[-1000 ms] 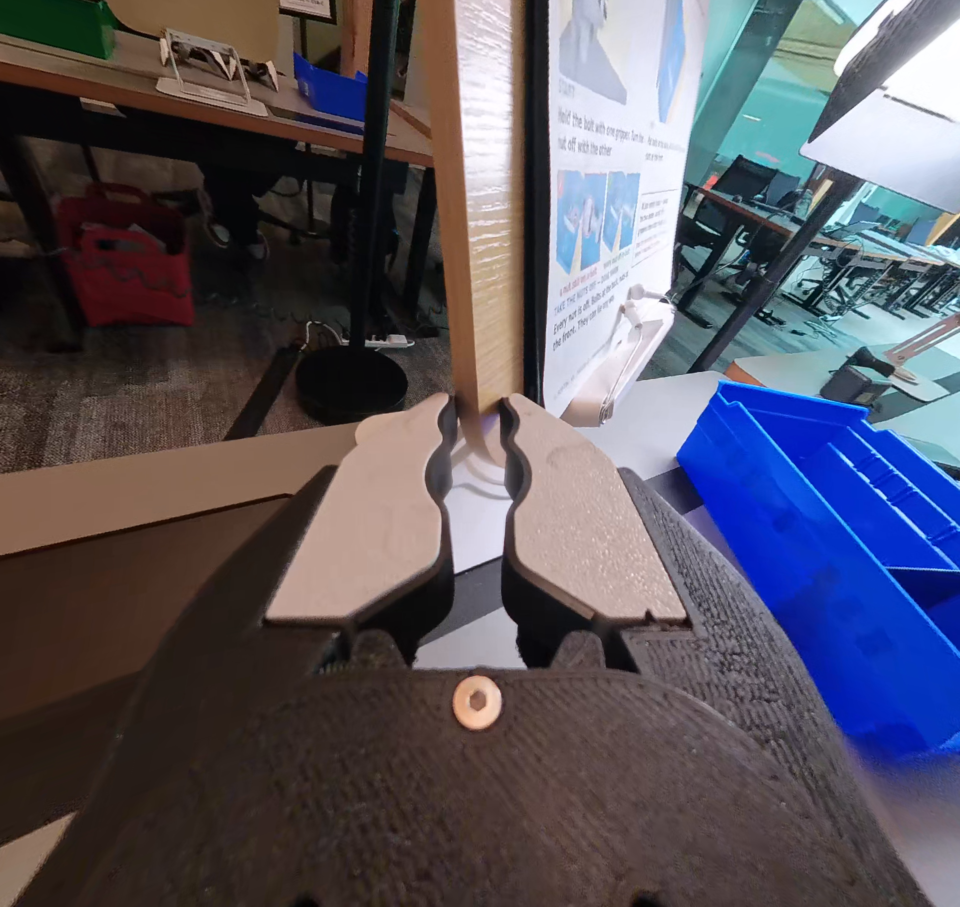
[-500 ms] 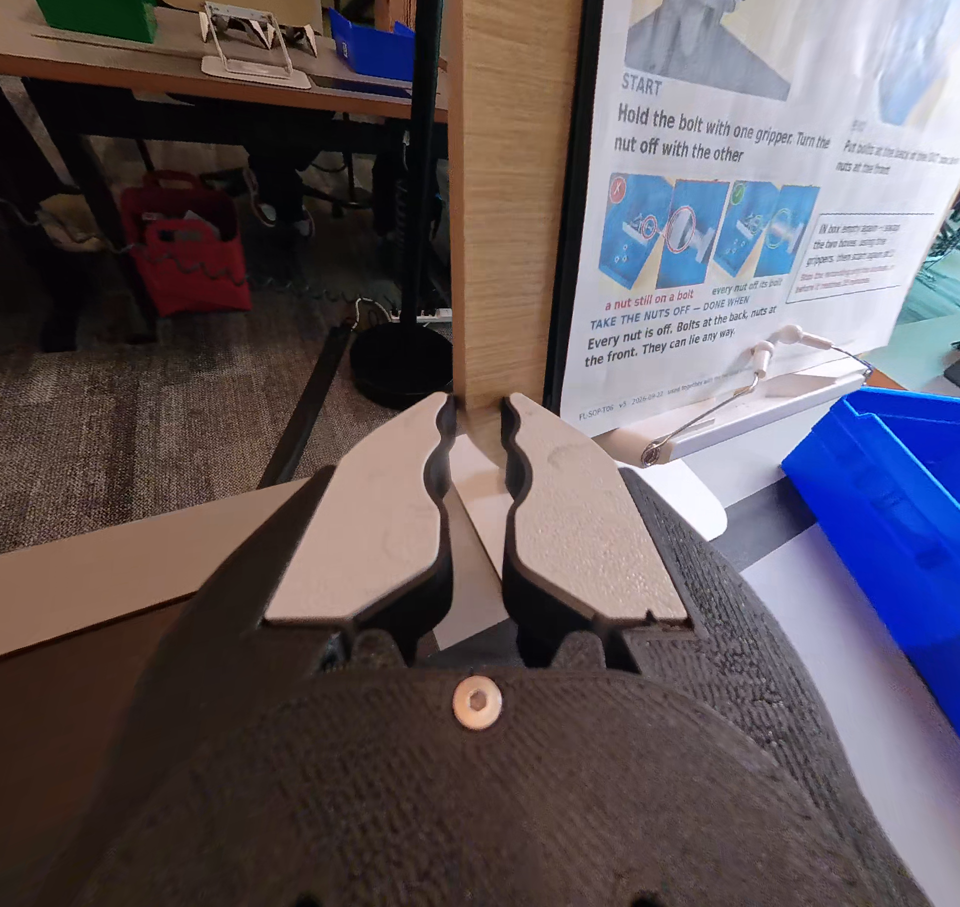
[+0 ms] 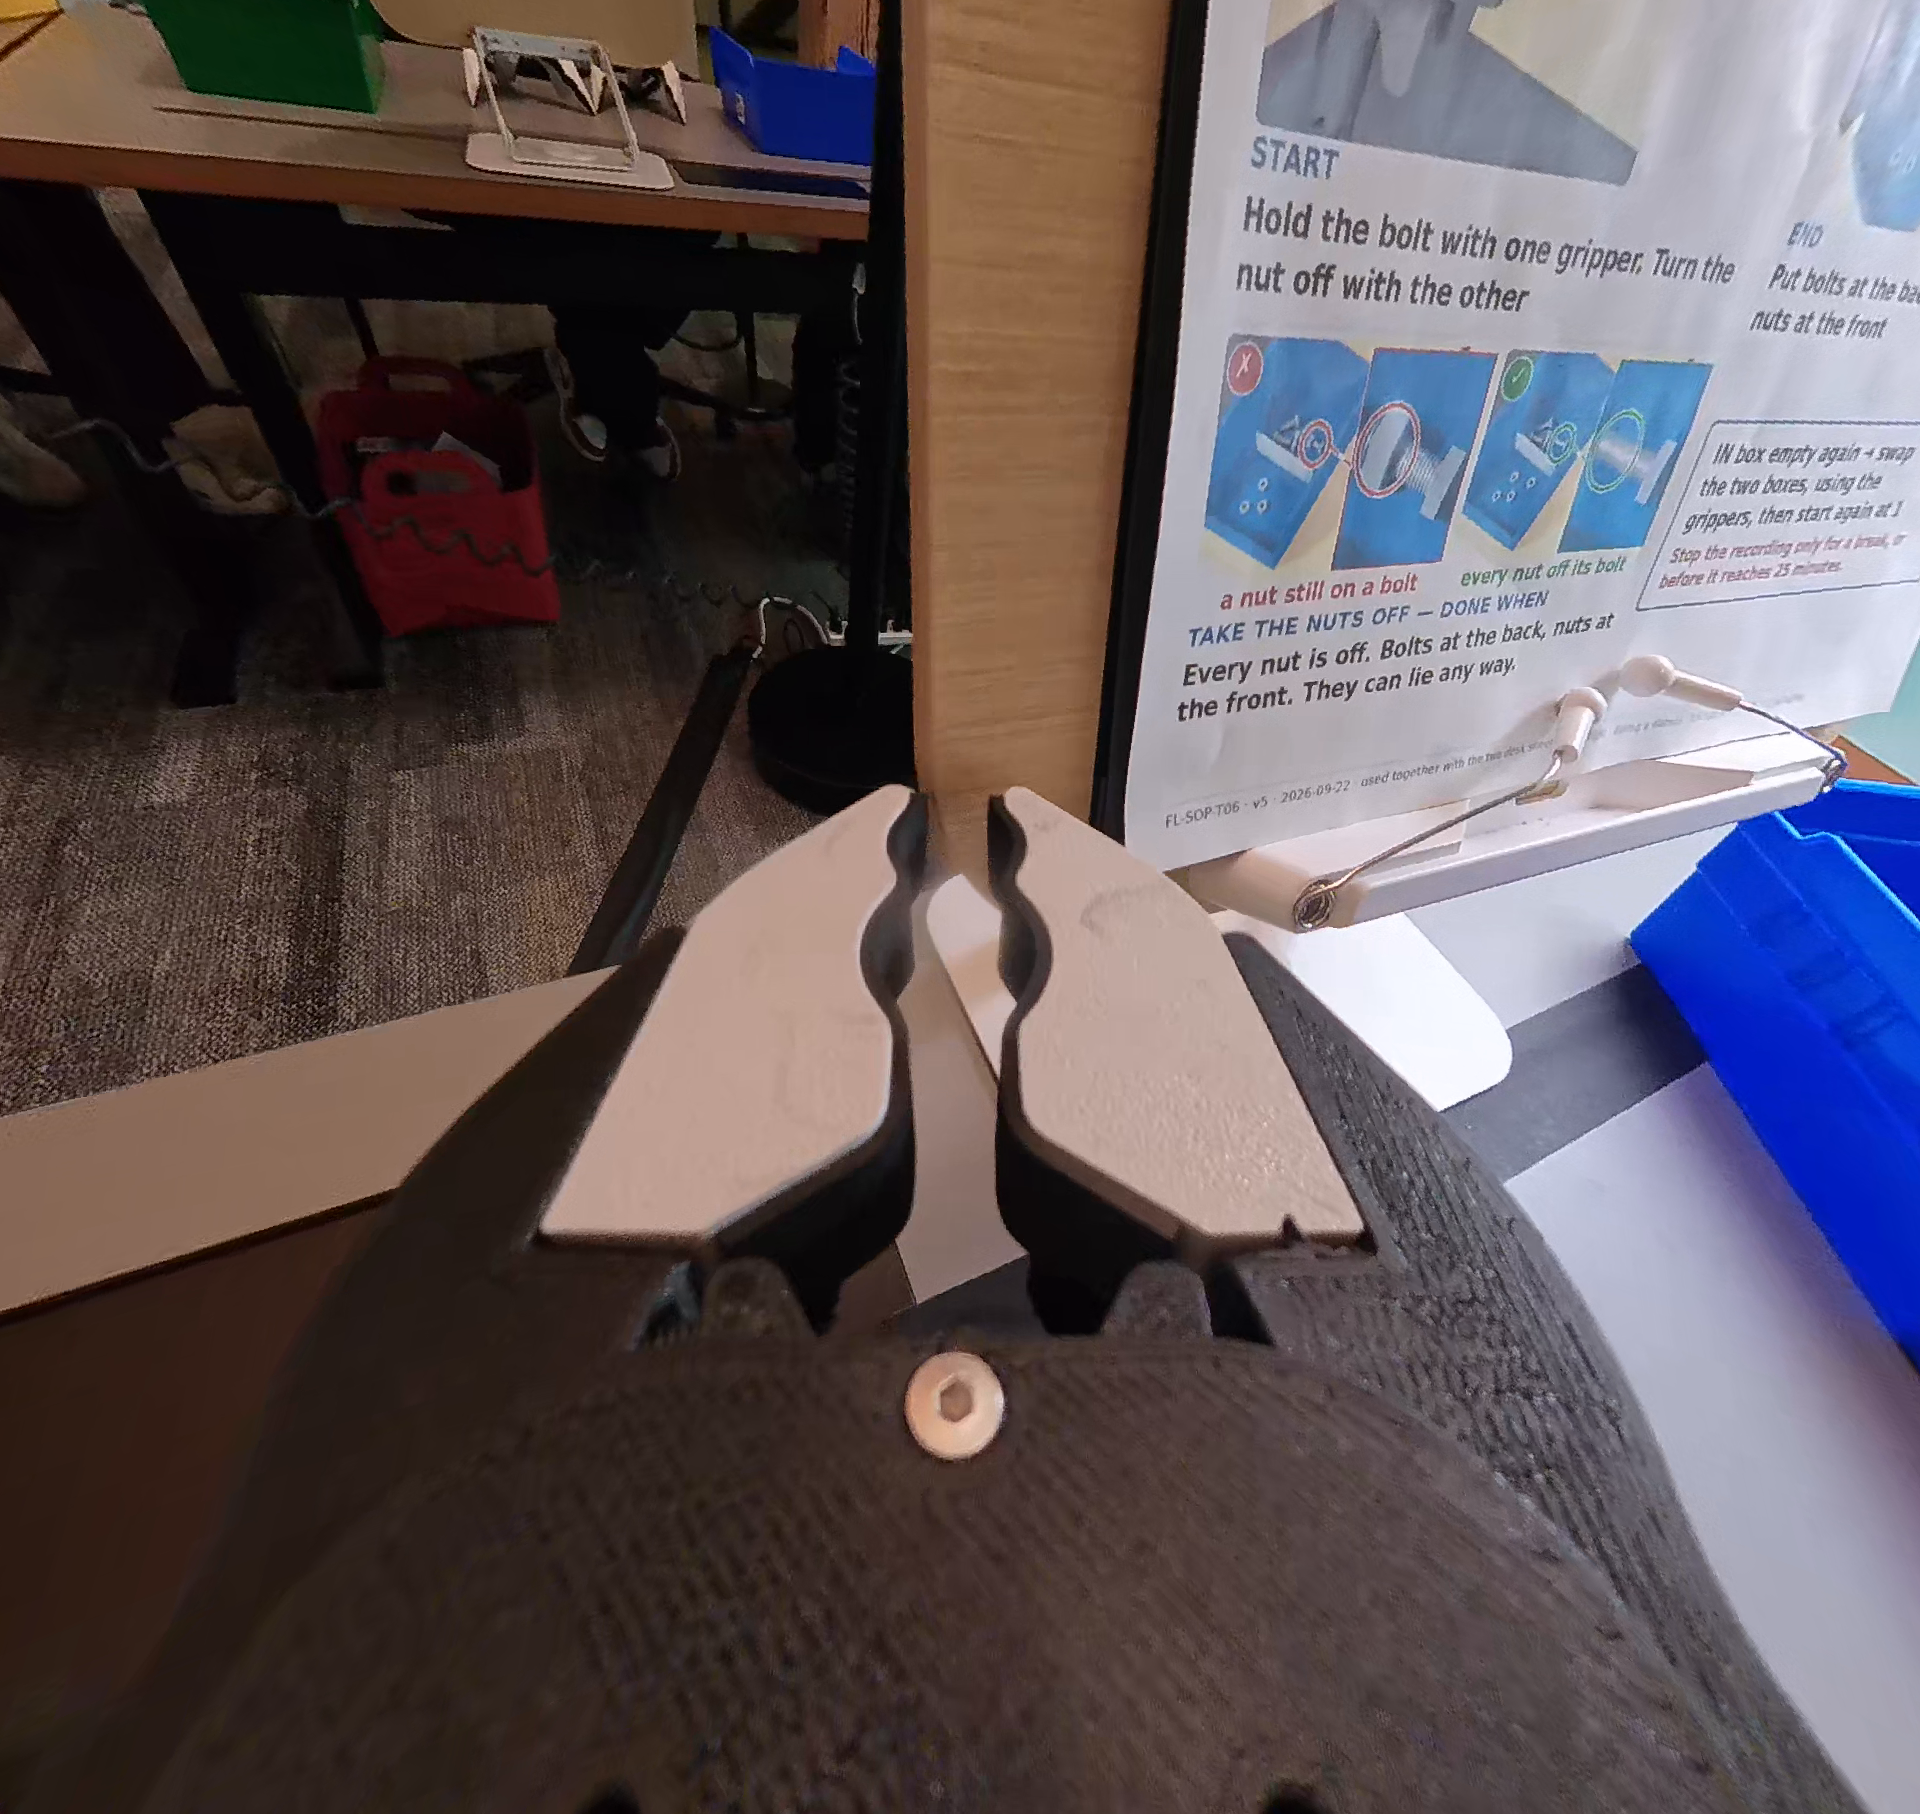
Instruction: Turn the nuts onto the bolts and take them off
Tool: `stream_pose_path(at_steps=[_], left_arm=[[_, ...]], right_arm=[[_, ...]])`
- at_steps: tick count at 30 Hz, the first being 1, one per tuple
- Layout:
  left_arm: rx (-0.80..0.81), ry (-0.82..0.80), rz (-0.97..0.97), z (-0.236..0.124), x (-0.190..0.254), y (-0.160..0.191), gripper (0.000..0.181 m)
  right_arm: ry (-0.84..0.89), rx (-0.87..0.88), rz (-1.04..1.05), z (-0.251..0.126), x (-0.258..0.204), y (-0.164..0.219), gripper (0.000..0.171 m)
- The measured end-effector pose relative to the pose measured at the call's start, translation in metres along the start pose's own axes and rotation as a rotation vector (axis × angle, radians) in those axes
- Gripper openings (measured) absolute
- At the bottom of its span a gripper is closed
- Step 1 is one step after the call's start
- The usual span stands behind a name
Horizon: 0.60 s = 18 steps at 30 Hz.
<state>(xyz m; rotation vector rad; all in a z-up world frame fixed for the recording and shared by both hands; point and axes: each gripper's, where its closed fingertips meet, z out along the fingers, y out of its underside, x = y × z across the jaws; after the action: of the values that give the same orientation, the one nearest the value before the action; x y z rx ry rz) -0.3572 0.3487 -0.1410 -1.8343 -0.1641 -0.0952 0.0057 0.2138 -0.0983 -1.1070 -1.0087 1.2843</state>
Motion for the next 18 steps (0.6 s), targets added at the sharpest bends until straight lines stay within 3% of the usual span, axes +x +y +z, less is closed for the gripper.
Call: stream_pose_path(at_steps=[4,8,13,18], left_arm=[[0.063,0.005,-0.004,-0.025,0.018,-0.012,0.018],[0.087,0.287,0.130,-0.080,0.114,0.000,0.021],[-0.158,0.654,0.345,-0.164,0.213,0.116,0.026],[-0.451,0.772,0.446,-0.209,0.231,0.236,0.034]], right_arm=[[-0.002,0.007,-0.001,-0.001,-0.001,-0.002,0.018],[-0.004,0.018,0.004,-0.002,-0.001,-0.006,0.018],[-0.016,0.032,-0.006,-0.001,-0.008,-0.012,0.018],[-0.039,0.015,-0.002,0.007,-0.017,-0.006,0.018]])
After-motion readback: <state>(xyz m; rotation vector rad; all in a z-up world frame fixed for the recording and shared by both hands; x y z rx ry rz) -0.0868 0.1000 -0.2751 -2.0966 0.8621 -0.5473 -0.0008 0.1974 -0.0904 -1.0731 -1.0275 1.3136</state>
